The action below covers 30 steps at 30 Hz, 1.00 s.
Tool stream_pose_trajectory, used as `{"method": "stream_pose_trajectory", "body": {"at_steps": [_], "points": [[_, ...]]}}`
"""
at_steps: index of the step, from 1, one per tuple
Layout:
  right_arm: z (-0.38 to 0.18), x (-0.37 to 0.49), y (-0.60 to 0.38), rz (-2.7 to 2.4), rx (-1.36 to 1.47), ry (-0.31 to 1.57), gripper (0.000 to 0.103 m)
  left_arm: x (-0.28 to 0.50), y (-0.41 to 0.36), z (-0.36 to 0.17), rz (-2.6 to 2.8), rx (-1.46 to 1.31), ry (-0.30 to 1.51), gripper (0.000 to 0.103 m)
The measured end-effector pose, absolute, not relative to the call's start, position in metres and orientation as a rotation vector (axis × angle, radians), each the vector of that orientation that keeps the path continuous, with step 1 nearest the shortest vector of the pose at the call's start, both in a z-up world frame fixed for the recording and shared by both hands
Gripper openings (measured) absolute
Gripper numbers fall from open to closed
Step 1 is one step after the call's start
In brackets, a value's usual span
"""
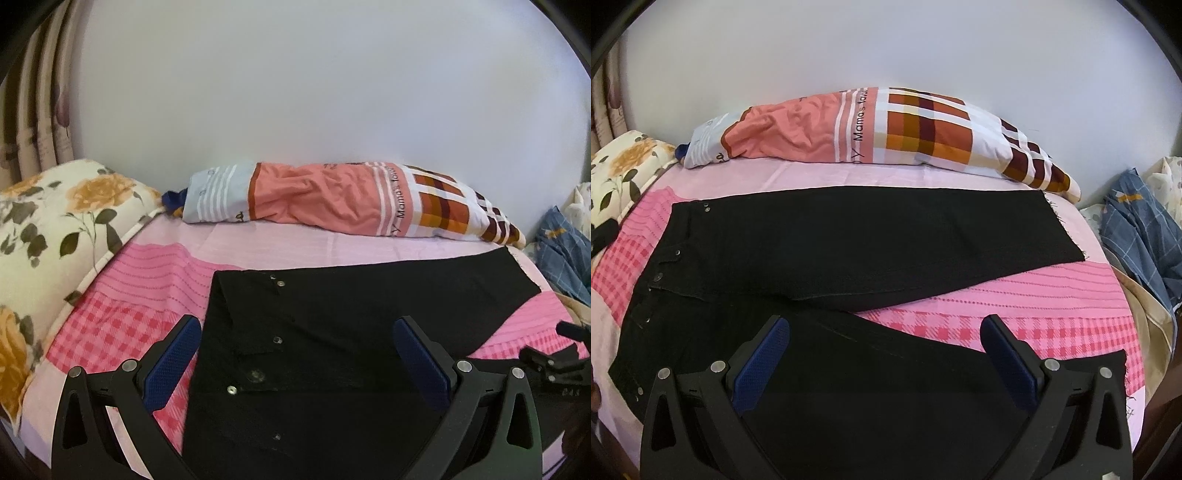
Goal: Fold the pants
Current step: 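Move both grippers over the black trousers toward the waistband and legs, then grasp the trouser leg hem with the right gripper and lift it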
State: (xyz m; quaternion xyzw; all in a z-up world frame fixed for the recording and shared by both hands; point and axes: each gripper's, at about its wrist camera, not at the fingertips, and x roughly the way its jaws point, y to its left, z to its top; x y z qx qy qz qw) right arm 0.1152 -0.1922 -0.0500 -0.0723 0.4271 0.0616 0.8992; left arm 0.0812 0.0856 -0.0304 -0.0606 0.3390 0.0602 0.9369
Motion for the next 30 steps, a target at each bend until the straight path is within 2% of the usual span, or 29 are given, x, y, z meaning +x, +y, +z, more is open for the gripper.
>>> {"method": "stream_pose_trajectory", "body": {"at_steps": [10, 16, 17, 19, 28, 29, 30], "points": [[-0.066, 0.123, -0.187, 0.125, -0.154, 0.936, 0.102, 0.145, 0.198, -0.060, 0.085, -0.332, 0.759, 0.103], [-0.075, 0.126, -0.182, 0.123, -0.166, 0.963, 0.102, 0.196, 0.232, -0.094, -0.043, -0.353, 0.870, 0.102], [-0.077, 0.127, -0.182, 0.122, -0.169, 0.968, 0.102, 0.203, 0.234, -0.098, -0.070, -0.343, 0.880, 0.100], [-0.079, 0.128, -0.182, 0.119, -0.169, 0.975, 0.102, 0.211, 0.235, -0.102, -0.081, -0.313, 0.881, 0.090], [-0.084, 0.134, -0.184, 0.102, -0.164, 1.003, 0.102, 0.259, 0.241, -0.132, -0.235, -0.361, 0.977, 0.088], [-0.085, 0.135, -0.184, 0.102, -0.164, 1.005, 0.102, 0.264, 0.240, -0.139, -0.255, -0.364, 1.005, 0.087], [-0.085, 0.135, -0.184, 0.102, -0.165, 1.006, 0.102, 0.267, 0.237, -0.144, -0.253, -0.361, 1.030, 0.079]]}}
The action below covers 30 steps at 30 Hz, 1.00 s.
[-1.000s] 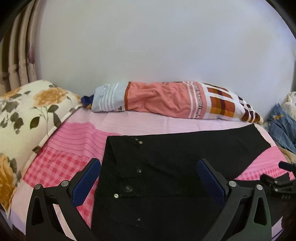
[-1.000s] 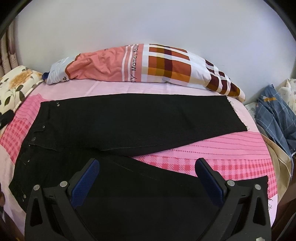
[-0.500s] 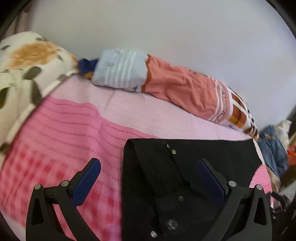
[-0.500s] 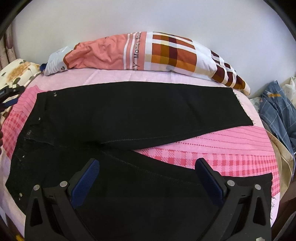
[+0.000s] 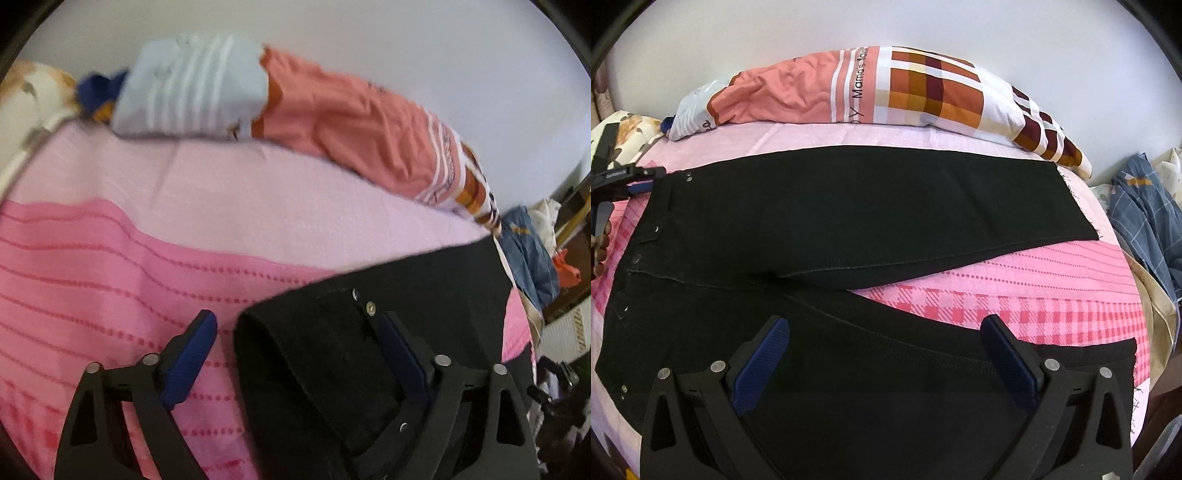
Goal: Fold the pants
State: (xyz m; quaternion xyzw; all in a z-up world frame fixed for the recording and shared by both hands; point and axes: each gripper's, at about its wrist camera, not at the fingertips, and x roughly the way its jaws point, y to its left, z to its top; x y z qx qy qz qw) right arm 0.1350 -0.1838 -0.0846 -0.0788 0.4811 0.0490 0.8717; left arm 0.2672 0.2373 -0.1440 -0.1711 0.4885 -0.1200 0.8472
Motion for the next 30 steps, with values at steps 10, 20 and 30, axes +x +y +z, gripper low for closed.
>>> {"method": "stream_pose_trajectory", "body": {"at_steps": [10, 20, 30], "points": [[-0.085, 0.144, -0.187, 0.133, -0.137, 1.015, 0.102, 0.239, 0.220, -0.119, -0.144, -0.328, 0.957, 0.016], [-0.093, 0.234, -0.244, 0.505, 0.608, 1.135, 0.103, 0.130, 0.159, -0.043, -0.203, -0.305, 0.745, 0.016], [-0.133, 0.327, -0.261, 0.478, 0.881, 1.233, 0.064, 0.052, 0.133, -0.053, -0.212, -0.486, 0.745, 0.016]]}}
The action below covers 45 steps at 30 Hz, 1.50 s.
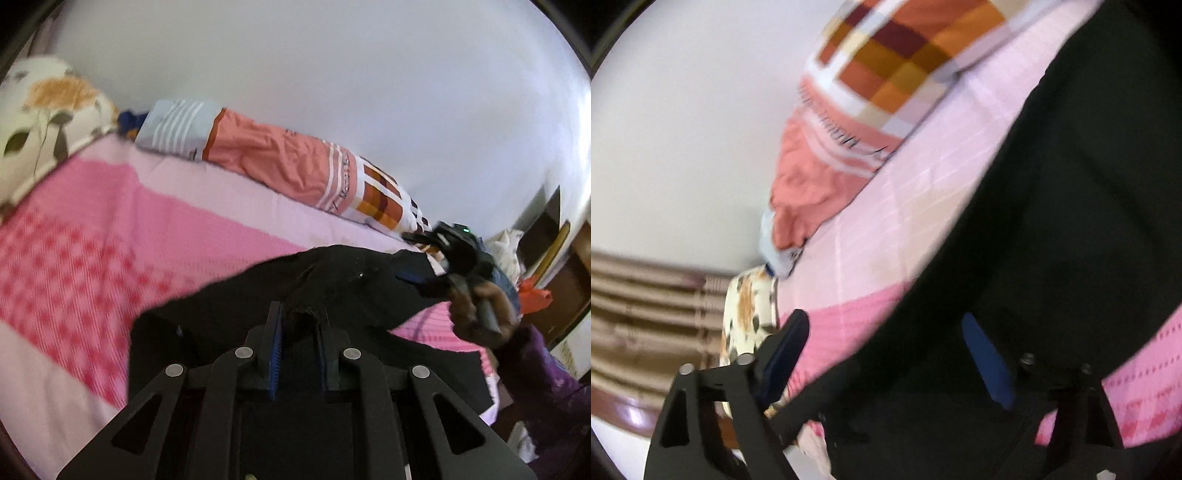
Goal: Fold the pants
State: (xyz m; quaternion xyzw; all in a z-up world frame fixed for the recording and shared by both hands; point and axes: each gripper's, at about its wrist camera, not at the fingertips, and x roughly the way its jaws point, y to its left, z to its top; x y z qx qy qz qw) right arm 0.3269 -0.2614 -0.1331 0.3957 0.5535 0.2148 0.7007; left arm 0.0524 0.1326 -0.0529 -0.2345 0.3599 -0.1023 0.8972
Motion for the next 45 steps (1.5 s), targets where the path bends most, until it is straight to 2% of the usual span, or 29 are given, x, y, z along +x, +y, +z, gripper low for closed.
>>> {"method": "stream_pose_trajectory", "body": {"at_steps": [1, 2, 3, 7, 14, 23, 33, 38, 40, 42, 44, 45], "points": [[-0.137, 0.332, -0.263, 0.457, 0.876, 1.246, 0.042, 0.048, 0.131, -0.054, -0.212, -0.497, 0.751, 0.016], [-0.141, 0.334, -0.265, 0.433, 0.871, 1.256, 0.028, 0.046, 0.130, -0.057, -0.213, -0.517, 0.759, 0.016], [-0.145, 0.334, -0.266, 0.420, 0.861, 1.259, 0.007, 0.044, 0.129, -0.057, -0.211, -0.528, 0.764, 0.016], [-0.140, 0.310, -0.275, 0.437, 0.809, 1.194, 0.006, 0.042, 0.130, -0.057, -0.196, -0.537, 0.775, 0.016], [-0.128, 0.210, -0.301, 0.478, 0.790, 1.167, 0.006, 0.024, 0.146, -0.057, -0.147, -0.574, 0.803, 0.017], [-0.160, 0.098, -0.307, 0.452, 0.821, 1.291, 0.006, -0.022, 0.148, -0.064, -0.093, -0.546, 0.863, 0.018], [-0.206, 0.053, -0.300, 0.473, 0.918, 1.401, 0.007, -0.062, 0.154, -0.101, 0.070, -0.506, 1.003, 0.020], [-0.209, 0.058, -0.329, 0.521, 1.116, 1.255, 0.010, -0.081, 0.159, -0.083, 0.182, -0.483, 0.955, 0.020], [-0.209, 0.064, -0.349, 0.499, 1.144, 1.178, 0.017, -0.082, 0.147, -0.063, 0.205, -0.427, 0.905, 0.020], [-0.209, 0.070, -0.375, 0.465, 1.186, 1.100, 0.022, -0.079, 0.134, -0.048, 0.189, -0.392, 0.867, 0.024], [-0.213, 0.076, -0.397, 0.454, 1.240, 1.043, 0.023, -0.074, 0.116, -0.031, 0.144, -0.360, 0.828, 0.030], [-0.215, 0.081, -0.409, 0.444, 1.250, 1.013, 0.025, -0.069, 0.106, -0.024, 0.118, -0.346, 0.810, 0.038]]}}
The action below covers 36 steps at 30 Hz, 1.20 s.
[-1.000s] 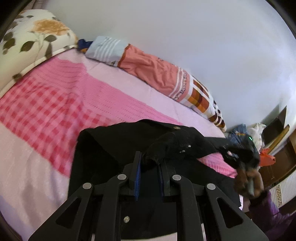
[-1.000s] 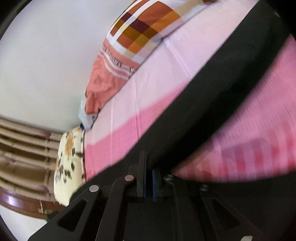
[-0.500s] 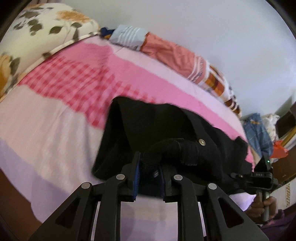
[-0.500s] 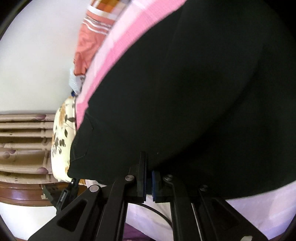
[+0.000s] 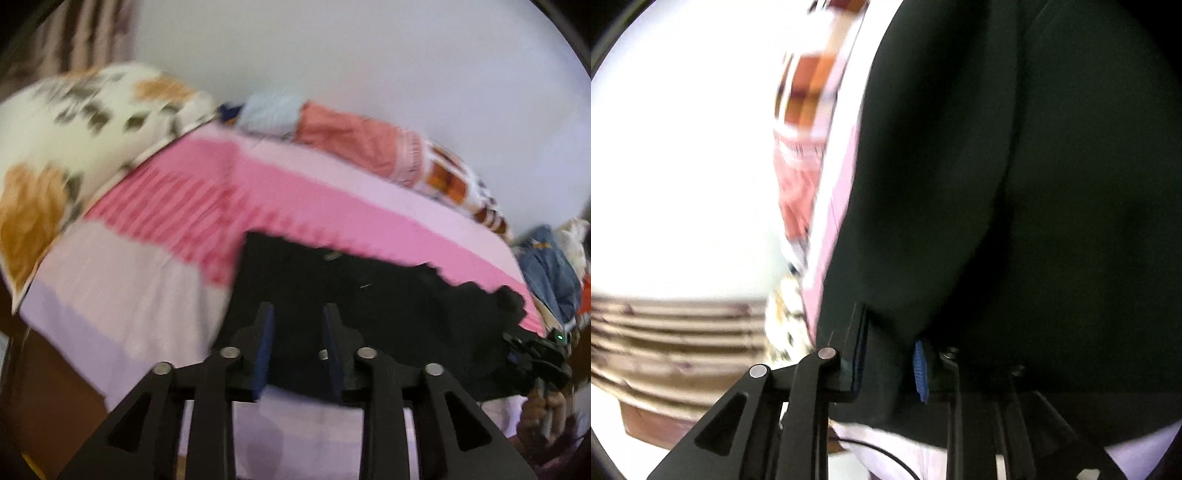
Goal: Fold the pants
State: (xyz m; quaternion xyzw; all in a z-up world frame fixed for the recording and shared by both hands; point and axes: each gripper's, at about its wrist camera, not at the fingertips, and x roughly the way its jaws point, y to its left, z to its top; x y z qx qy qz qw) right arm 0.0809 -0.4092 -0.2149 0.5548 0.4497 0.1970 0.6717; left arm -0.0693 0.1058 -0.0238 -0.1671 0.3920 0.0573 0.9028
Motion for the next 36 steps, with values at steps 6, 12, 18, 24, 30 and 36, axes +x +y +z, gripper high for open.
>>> {"method": "stream_pose_trajectory", "body": {"at_steps": [6, 12, 18, 24, 30, 36], "points": [[-0.219, 0.107, -0.461, 0.371, 1.320, 0.853, 0.028, -0.024, 0.052, -0.023, -0.060, -0.349, 0.818, 0.055], [-0.221, 0.118, -0.500, 0.288, 1.393, 0.787, 0.040, -0.002, 0.019, -0.053, -0.106, -0.309, 0.911, 0.055], [-0.208, 0.142, -0.553, 0.158, 1.284, 0.780, 0.042, -0.003, 0.022, -0.075, -0.098, -0.372, 0.971, 0.055], [-0.188, 0.176, -0.587, 0.014, 1.073, 0.846, 0.042, -0.005, 0.023, -0.073, -0.095, -0.378, 0.980, 0.055], [-0.202, 0.198, -0.578, 0.046, 0.984, 0.971, 0.008, -0.004, 0.008, -0.072, -0.116, -0.337, 1.001, 0.055], [-0.208, 0.211, -0.581, 0.105, 1.088, 0.957, 0.008, 0.001, -0.006, -0.072, -0.150, -0.324, 1.024, 0.055]]}}
